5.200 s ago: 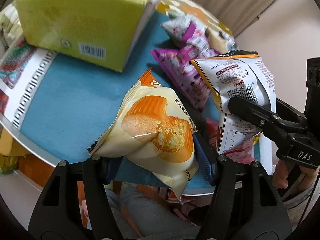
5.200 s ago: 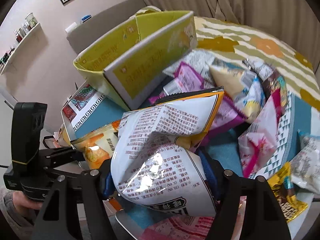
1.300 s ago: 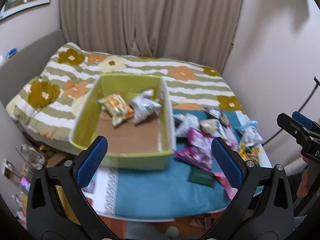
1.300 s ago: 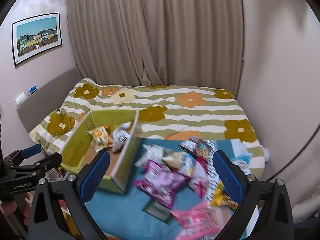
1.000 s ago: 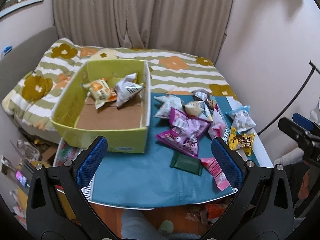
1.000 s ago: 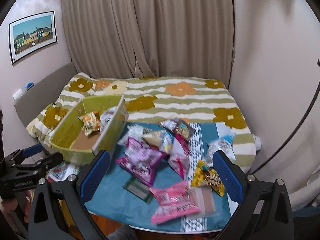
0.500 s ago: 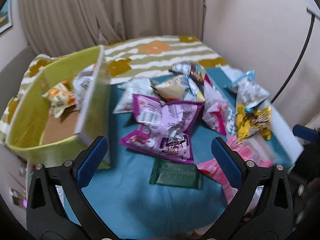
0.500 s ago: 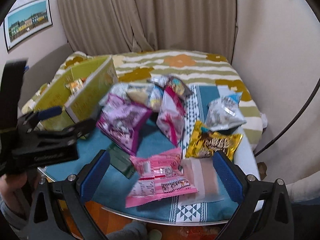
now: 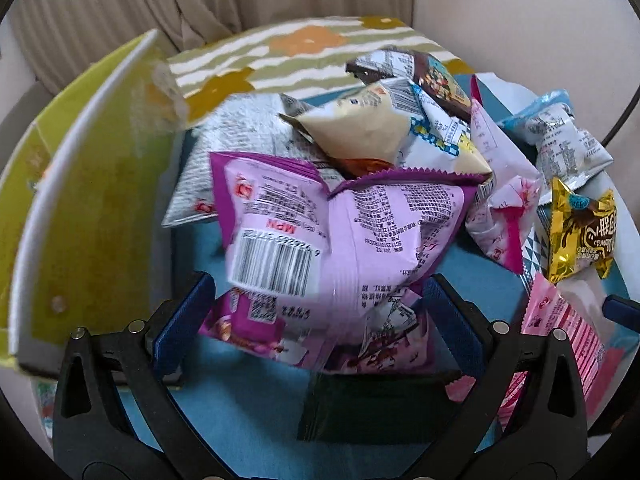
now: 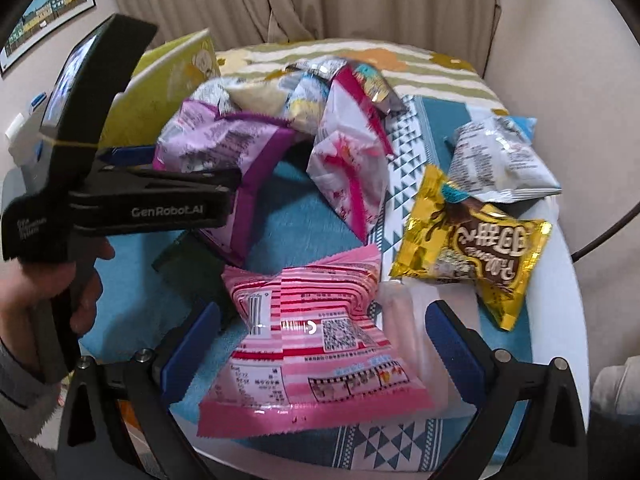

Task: Organize snacks
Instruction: 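Grasp the purple bag with the left tool while the right tool grasps the pink striped bag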

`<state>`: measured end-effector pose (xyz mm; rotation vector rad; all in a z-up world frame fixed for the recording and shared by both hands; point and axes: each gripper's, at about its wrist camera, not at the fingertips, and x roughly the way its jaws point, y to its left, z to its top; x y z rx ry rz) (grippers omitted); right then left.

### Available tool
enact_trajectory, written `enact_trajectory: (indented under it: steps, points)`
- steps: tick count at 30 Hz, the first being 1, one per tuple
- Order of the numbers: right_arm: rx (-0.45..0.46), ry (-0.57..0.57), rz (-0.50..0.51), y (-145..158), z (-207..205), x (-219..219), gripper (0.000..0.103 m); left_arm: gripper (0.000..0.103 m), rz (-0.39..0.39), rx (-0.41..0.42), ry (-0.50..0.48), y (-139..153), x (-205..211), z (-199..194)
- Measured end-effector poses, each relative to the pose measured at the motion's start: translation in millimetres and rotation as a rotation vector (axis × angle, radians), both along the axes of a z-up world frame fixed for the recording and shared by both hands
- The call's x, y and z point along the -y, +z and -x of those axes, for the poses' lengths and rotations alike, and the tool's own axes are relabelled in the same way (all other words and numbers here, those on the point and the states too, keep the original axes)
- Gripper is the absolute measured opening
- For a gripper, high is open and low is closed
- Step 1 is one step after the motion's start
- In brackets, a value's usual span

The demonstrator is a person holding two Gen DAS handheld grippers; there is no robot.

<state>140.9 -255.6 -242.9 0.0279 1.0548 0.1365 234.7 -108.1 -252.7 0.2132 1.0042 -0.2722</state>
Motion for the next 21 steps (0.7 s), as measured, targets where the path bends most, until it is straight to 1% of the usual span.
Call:
enact_trajectory:
  steps: [2, 7, 9, 10, 11, 12, 14, 18, 21]
  points:
    - [-0.016, 0.008, -0.002, -5, -4, -2, 0.102, 0.102, 0.012, -0.012, -0.015, -3, 0, -2]
    - [-0.039, 0.017, -0.008, -15, -7, -3, 0.101, 0.093, 0.022, -0.029, -0.053, -5, 1, -3]
    - [-0.045, 0.020, -0.009, -18, -6, -5, 0.099, 0.088, 0.014, -0.035, -0.064, -7, 1, -3]
    - [-0.048, 0.024, -0.008, -21, -6, -7, 0.097, 0.082, 0.003, -0.038, -0.066, -7, 2, -2]
    - [-0.048, 0.026, -0.006, -23, -5, -7, 0.096, 0.079, -0.005, -0.037, -0.071, -8, 1, -1]
    - [-0.049, 0.028, -0.003, -23, -5, -8, 0.094, 0.077, -0.002, -0.034, -0.075, -7, 1, 1]
    - [-0.051, 0.029, 0.001, -24, -4, -9, 0.093, 0.071, 0.003, -0.032, -0.085, -6, -2, 3]
    - [-0.048, 0.020, -0.004, -24, -3, -9, 0.092, 0.067, 0.000, -0.022, -0.095, -2, -5, 7]
    - [-0.049, 0.014, 0.002, -25, -3, -8, 0.089, 0.066, -0.005, -0.016, -0.101, 1, -6, 10]
